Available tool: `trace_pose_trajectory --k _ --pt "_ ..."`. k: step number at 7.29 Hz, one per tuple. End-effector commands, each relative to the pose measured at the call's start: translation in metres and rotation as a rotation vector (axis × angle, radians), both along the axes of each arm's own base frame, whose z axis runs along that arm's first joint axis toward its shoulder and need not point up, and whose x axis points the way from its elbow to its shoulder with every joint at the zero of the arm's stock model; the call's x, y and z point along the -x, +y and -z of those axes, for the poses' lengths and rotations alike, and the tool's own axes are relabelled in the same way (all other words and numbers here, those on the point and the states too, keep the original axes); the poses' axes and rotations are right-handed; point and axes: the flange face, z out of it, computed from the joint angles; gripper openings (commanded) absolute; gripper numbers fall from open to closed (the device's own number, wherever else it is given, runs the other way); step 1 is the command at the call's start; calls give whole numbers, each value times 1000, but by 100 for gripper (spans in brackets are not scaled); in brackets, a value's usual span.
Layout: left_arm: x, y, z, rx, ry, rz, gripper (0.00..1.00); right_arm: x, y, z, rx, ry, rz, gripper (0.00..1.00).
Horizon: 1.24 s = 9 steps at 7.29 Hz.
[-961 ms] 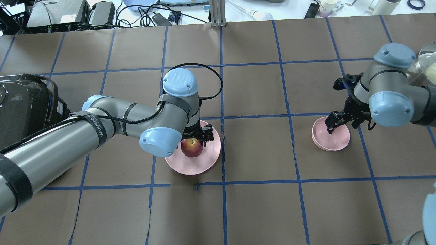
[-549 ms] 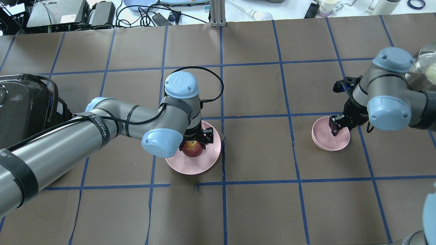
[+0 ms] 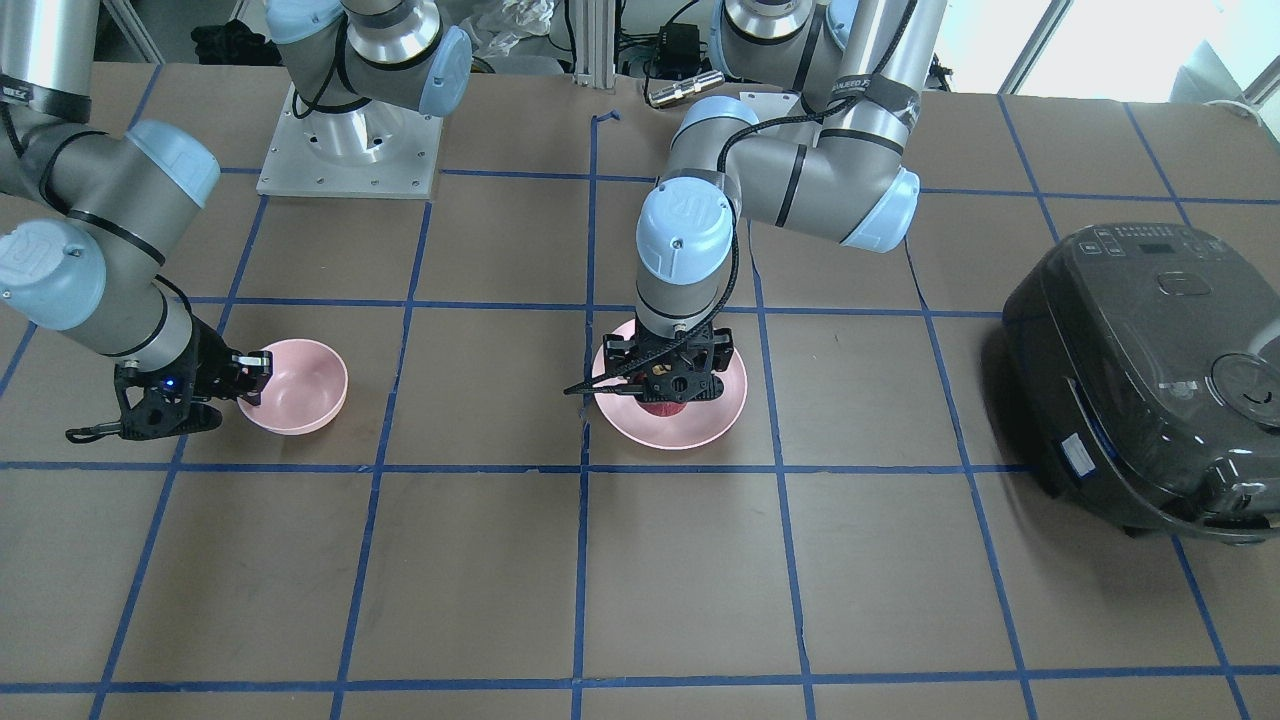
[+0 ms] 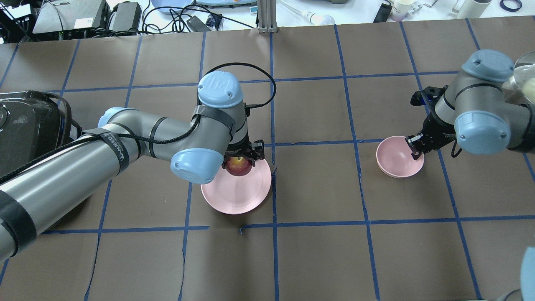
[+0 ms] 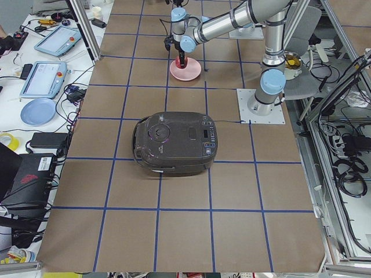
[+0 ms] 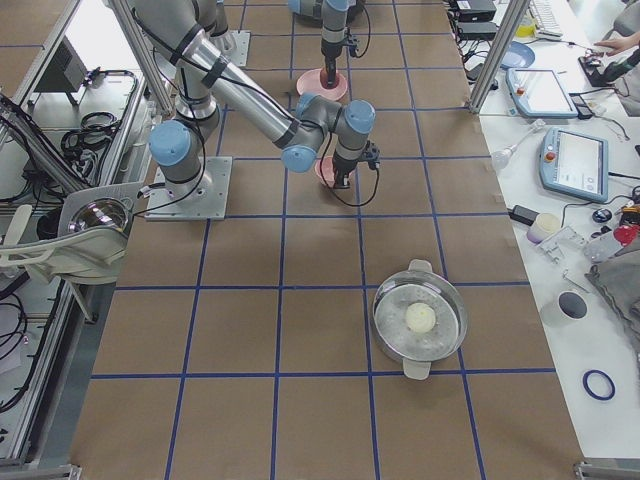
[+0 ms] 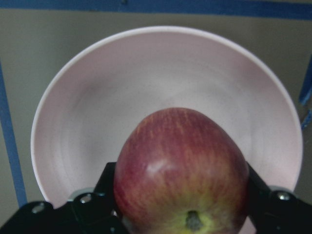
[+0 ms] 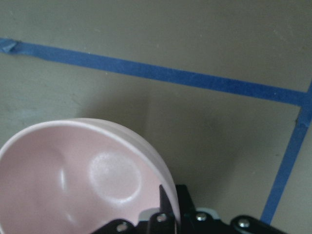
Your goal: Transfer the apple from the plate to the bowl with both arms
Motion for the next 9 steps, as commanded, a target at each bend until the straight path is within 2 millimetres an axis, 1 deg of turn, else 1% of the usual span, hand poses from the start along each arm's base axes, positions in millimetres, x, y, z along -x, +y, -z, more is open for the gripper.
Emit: trace_pose_trajectory --k 1,2,3,4,5,6,7,8,9 --pt "2 -19 -40 39 9 -11 0 -39 -12 -18 30 -115 91 0" --pt "2 -26 -55 43 13 -17 0 -79 -12 -15 17 -121 111 0" --pt "4 -36 -71 56 17 -33 0 -123 -8 -14 -5 -129 136 0" --pt "6 -44 -81 62 21 -44 0 -163 -1 -15 -7 -146 146 0" --pt "9 -46 -80 52 38 -63 0 -182 5 -11 -21 -137 167 0" --pt "9 -46 -80 52 38 -69 0 -186 11 -5 -41 -140 166 0" --pt "8 -46 -79 50 34 -74 0 -188 20 5 -63 -138 163 0" --pt "8 -47 -75 45 29 -74 0 -189 24 11 -66 -138 160 0" --pt "9 -47 -74 42 34 -91 0 -188 24 15 -64 -136 162 20"
